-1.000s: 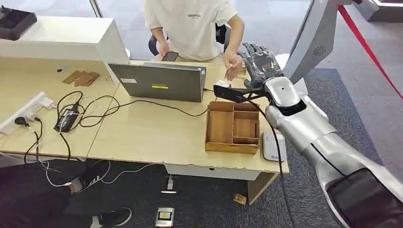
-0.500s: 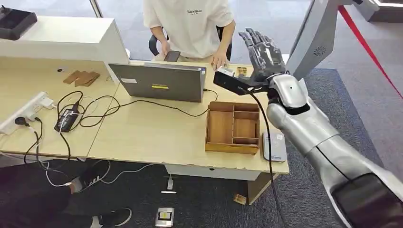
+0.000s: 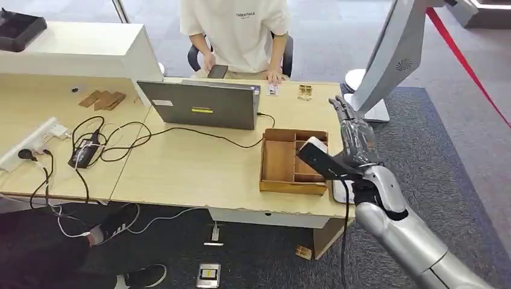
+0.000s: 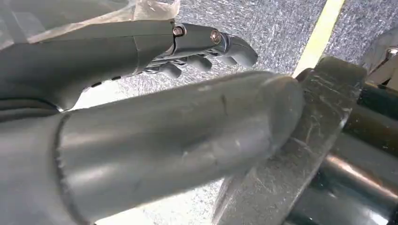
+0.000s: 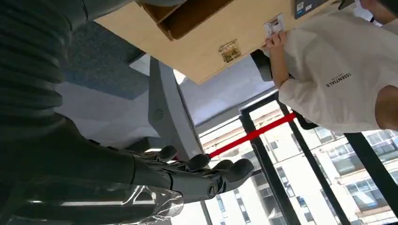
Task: Pass the card to the sensor for recognition and then transmit it.
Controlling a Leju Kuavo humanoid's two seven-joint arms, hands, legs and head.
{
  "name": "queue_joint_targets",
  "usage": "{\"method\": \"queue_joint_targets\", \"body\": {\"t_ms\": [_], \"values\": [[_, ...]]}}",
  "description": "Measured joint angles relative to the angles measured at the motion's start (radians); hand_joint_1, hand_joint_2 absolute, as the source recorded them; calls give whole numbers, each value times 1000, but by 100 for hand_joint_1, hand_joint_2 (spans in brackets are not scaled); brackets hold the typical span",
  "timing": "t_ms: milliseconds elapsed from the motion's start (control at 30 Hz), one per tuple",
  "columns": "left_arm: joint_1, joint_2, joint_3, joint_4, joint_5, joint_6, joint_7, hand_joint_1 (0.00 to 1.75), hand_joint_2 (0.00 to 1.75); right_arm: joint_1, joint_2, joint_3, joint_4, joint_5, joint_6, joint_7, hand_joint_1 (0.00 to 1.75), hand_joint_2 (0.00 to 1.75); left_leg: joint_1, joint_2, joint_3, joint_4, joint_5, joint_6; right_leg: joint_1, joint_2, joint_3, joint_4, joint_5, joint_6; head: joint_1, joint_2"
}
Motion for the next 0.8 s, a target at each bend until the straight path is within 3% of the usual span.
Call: {"method": "queue_joint_targets", "body": {"t_ms": [300,800], "values": [[0,0,8,0,-2,0,3,0,0,119,-39,-44,-64,-2,5,-10,0,175,0,0,0,0,0,0,0,0,0,0,0,0,0,0],[-2,0,9,0,-2,0,6,0,0,142,-24,-34,1,69,50,-28,0,175,0,0,-1,0,0,0,0,0,0,0,0,0,0,0]]}}
